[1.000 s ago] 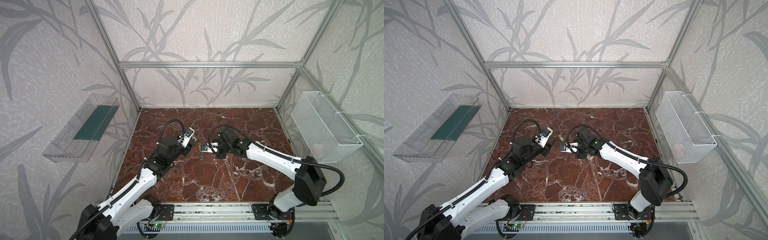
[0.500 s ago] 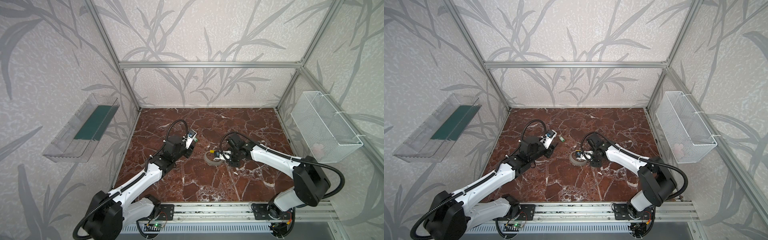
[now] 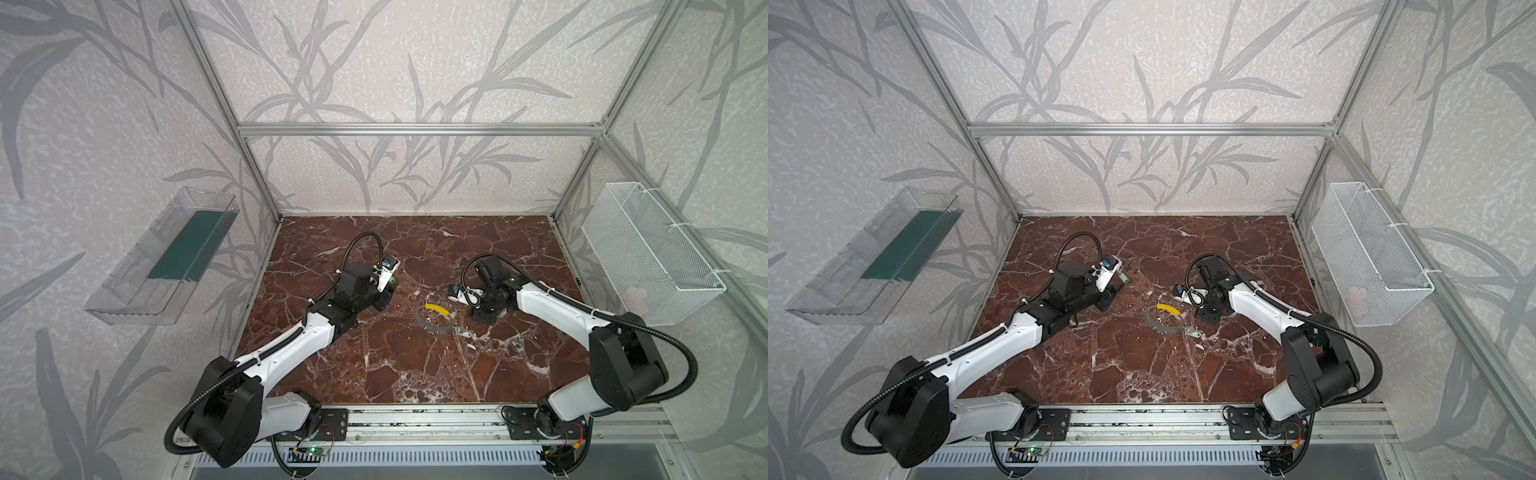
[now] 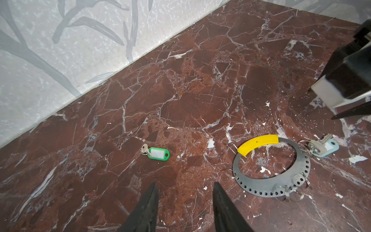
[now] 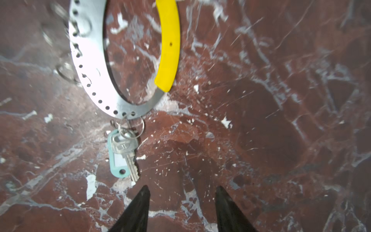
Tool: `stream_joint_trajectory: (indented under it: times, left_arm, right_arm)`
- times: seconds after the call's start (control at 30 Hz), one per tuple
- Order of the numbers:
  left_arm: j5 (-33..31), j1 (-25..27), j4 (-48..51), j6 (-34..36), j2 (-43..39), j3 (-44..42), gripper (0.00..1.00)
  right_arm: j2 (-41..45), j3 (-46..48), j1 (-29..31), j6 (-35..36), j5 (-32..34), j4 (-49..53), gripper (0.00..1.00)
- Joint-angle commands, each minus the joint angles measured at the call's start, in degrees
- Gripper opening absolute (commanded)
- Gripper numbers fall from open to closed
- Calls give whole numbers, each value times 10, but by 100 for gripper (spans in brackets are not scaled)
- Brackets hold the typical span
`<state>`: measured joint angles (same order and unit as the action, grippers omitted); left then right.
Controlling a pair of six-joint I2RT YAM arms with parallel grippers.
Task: Put the keys on the keyring
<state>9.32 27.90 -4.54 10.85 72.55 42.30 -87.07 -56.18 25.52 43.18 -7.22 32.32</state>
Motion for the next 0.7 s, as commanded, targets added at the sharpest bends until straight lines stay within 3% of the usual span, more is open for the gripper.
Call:
stream_joint_trajectory:
  times: [0.0, 0.23, 0.5, 0.57, 0.67]
  left_arm:
    - [27, -28, 1, -46, 19, 28, 46]
    - [43, -89, 8, -172, 67, 70, 45]
    - [58, -112, 59, -199, 108, 107, 43]
    - [61, -112, 56, -200, 104, 100, 43]
    - [59, -111, 55, -196, 103, 91, 42]
  right_arm:
    - [-6, -39, 33, -68, -75, -49, 53]
    - [-170, -158, 111, -222, -67, -142, 51]
    - [-373, -423, 141, -272, -57, 10, 46]
    - [-373, -424, 147, -279, -45, 36, 45]
    - [-323, -352, 155, -302, -32, 22, 45]
